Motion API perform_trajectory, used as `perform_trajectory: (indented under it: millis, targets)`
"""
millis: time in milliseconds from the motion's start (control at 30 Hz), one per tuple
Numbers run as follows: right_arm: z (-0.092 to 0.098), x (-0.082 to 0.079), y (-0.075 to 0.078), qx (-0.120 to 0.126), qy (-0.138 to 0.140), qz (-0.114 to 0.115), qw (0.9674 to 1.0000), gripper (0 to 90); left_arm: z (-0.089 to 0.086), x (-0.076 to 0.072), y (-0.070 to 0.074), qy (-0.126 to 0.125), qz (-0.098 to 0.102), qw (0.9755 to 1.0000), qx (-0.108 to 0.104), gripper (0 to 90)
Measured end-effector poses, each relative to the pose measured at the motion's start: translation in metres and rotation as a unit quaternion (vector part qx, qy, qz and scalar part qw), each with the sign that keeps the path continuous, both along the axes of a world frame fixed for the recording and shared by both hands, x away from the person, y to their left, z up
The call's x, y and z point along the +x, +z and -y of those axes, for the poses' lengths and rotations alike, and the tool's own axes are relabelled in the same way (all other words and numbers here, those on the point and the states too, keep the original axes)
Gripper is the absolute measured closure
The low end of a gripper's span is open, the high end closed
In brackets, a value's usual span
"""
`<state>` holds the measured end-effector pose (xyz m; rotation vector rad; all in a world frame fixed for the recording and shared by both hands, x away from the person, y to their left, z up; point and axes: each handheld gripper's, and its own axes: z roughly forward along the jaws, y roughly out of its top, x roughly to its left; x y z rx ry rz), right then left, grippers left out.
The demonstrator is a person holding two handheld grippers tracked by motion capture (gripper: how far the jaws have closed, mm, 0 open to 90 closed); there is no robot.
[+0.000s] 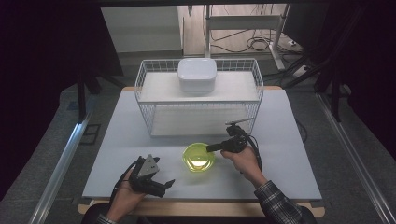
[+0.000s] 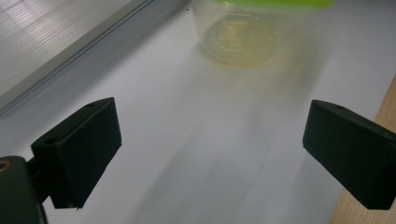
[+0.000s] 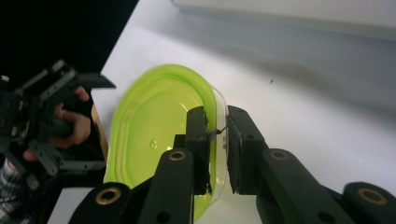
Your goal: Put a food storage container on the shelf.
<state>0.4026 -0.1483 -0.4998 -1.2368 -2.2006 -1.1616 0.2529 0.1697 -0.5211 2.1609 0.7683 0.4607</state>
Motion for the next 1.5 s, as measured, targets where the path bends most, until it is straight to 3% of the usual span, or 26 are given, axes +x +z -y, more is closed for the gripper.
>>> perform_trajectory:
  millis: [167, 367, 633, 1100, 1500]
  targets:
    - [-0.002, -0.002, 0.002, 0.015, 0.003, -0.010, 0.9998, 81.6, 0.000, 0.000, 0.000, 0.000, 0.001, 1.0000, 0.000, 4.3]
    - [-0.001, -0.002, 0.004, 0.019, -0.001, -0.004, 0.9998, 81.9, 0.000, 0.000, 0.000, 0.001, 0.001, 1.0000, -0.001, 4.3]
    - [0.007, -0.003, 0.016, 0.060, -0.008, 0.000, 0.9981, 81.9, -0.003, 0.000, 0.002, 0.010, 0.004, 0.9999, -0.010, 4.1]
    - [0.011, -0.006, 0.081, 0.105, -0.014, 0.043, 0.9935, 81.9, -0.003, 0.000, 0.003, 0.012, 0.004, 0.9998, -0.012, 4.1]
    - [0.016, 0.002, 0.139, 0.139, -0.034, 0.089, 0.9856, 81.9, -0.003, 0.000, 0.003, 0.010, 0.005, 0.9999, -0.010, 4.1]
